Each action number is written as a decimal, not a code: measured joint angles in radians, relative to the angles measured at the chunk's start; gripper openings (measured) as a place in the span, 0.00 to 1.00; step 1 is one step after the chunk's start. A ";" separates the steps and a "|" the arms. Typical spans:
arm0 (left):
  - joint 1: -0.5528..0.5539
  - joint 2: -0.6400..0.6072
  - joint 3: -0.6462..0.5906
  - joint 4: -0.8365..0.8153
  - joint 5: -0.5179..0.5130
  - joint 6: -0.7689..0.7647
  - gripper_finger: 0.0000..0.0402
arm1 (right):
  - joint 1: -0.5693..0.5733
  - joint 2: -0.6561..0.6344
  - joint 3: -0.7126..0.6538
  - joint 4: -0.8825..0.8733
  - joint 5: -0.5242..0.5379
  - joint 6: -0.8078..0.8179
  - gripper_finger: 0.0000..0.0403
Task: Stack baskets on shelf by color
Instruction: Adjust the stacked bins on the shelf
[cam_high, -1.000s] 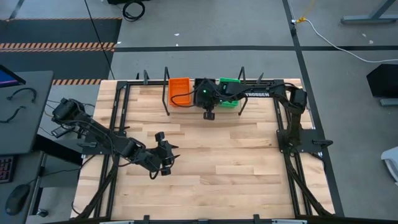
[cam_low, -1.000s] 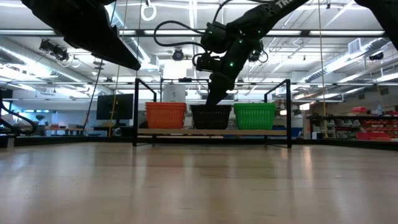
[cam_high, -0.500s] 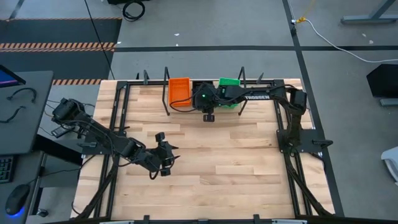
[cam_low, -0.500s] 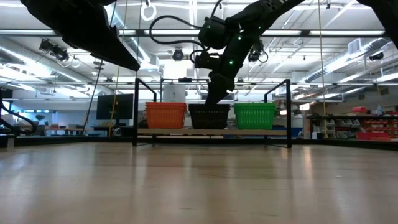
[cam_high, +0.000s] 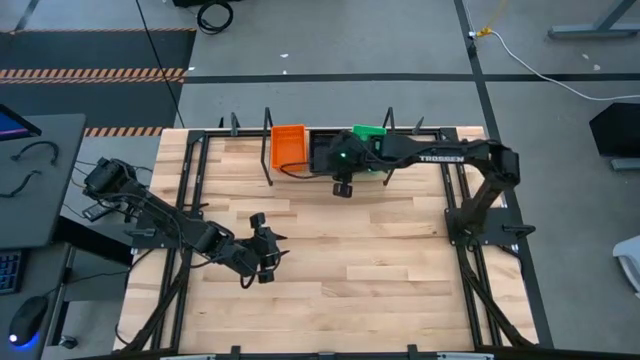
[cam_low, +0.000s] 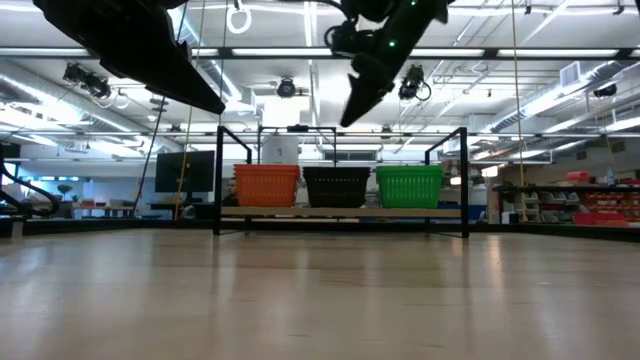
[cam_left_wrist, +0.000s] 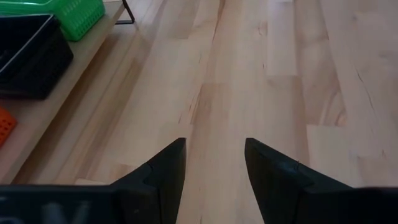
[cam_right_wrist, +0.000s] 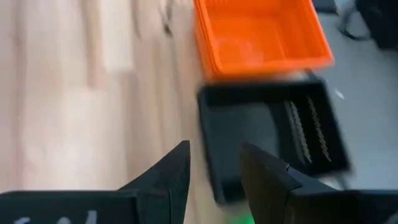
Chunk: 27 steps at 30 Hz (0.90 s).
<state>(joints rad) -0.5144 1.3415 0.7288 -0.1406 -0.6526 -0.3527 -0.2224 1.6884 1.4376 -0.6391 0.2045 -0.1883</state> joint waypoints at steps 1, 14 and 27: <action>0.000 0.000 0.000 0.000 0.002 0.003 0.43 | 0.003 -0.007 0.000 -0.032 0.037 -0.002 0.35; 0.000 0.000 0.000 0.002 0.003 0.000 0.43 | -0.135 -0.047 0.000 -0.334 0.099 -0.028 0.34; -0.001 0.000 0.000 0.007 0.003 -0.002 0.43 | -0.270 0.015 -0.027 -0.192 -0.018 -0.226 0.32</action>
<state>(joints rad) -0.5155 1.3418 0.7284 -0.1334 -0.6491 -0.3546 -0.4927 1.7038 1.4109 -0.8309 0.1862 -0.4143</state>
